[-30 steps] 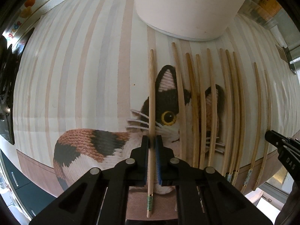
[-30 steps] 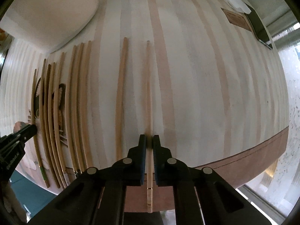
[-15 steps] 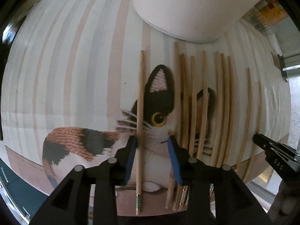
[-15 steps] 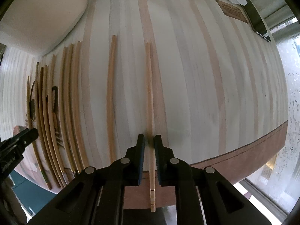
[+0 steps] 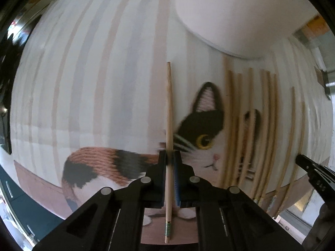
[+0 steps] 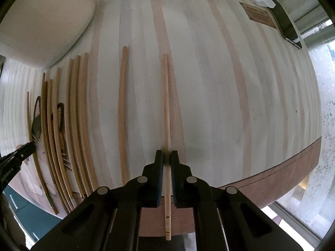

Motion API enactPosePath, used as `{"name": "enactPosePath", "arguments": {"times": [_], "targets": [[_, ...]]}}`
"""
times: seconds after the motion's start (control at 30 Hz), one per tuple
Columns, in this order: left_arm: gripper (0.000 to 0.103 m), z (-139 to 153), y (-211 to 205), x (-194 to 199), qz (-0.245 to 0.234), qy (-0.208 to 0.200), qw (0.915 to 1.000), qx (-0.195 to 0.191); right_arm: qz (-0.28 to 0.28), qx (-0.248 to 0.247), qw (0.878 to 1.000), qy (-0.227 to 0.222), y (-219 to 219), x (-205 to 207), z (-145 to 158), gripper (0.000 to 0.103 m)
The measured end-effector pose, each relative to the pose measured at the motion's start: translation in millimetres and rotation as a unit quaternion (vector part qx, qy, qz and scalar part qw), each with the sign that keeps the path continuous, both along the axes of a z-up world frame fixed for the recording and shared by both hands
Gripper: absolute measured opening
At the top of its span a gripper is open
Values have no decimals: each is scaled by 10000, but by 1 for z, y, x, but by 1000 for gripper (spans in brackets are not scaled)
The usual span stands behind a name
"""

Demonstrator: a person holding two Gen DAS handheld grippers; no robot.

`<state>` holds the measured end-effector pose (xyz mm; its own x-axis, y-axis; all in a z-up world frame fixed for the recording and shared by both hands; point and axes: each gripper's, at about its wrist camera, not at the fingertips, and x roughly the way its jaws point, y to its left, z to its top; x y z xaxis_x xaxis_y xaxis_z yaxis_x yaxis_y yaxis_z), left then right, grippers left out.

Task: Organize utensils
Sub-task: 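Lift the held chopsticks upright off the mat with both tools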

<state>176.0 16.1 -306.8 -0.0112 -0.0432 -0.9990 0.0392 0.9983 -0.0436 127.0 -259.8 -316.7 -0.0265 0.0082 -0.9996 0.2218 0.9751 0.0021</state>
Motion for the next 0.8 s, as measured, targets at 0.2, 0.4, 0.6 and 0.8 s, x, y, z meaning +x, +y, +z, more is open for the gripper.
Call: {"name": "enactPosePath", "arguments": {"times": [0.2,0.4,0.6,0.8], "targets": [[4,24,29,-4,104,-393,9990,166,-261,262,9990,-239,-10,-8,6,7],[4,71,46,-11,193,-1035,9939,319,-291,257,9971,-662,-15,-16,41,7],[4,128,53,2,436,-1735,9835,277,-295,253,9912,-1266,-12,-16,91,7],[4,199,41,8,764,-2388,9681,-5,-361,520,9749,-2133,-7,12,160,7]]}}
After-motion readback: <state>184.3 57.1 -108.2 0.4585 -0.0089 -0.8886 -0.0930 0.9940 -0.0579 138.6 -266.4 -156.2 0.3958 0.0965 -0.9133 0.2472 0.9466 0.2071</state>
